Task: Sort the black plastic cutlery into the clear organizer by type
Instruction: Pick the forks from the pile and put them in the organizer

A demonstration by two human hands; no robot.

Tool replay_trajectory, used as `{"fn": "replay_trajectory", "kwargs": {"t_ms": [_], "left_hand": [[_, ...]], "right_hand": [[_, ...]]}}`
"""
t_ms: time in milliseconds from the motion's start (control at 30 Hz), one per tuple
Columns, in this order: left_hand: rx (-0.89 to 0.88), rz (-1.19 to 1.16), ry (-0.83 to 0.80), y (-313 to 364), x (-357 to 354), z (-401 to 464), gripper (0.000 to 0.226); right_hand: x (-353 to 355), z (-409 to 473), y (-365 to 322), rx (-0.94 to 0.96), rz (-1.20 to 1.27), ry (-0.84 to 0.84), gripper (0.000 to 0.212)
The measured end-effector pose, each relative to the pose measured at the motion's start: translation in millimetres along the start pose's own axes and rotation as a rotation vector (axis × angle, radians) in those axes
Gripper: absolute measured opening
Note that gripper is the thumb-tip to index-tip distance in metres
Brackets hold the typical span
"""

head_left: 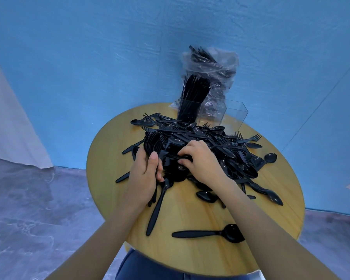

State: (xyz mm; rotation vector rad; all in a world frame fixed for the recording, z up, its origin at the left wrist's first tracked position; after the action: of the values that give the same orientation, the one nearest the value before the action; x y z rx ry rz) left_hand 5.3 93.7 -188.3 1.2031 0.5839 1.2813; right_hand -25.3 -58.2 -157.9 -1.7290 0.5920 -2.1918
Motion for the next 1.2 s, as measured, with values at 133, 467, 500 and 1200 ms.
{"fn": "replay_trajectory", "kwargs": {"t_ms": [133,467,500,1200], "left_hand": [[0.010,-0.006,-0.001,-1,1,0,0.021],[0.010,-0.014,-0.019,-1,0,0,0.020],[0.011,-0.013,-0.019,-2,0,0,0.020],[0.060,0.067,-0.039,9,-5,4,0.022]], "right_hand": [[-4,4,-8,0.058,0.017,0.016,0.027],[12,4,7,0.064,0.059,0.242,0.018],[14,4,8,0.059,0.079,0.259,0.018],[66,-23,17,-0.048,0.804,0.487,0.016]]}}
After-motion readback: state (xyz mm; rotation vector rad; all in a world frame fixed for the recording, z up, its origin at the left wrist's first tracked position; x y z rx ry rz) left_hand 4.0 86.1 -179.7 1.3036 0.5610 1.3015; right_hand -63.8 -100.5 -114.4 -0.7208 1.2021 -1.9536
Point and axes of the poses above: each hand's wrist, its own z-axis towards the middle knuckle, its own x-axis out of the back of the hand, y = z × x, the point moved 2 cm from there along z, towards the middle knuckle, and after that the axes turned 14 degrees about z, right-handed, at the moved point
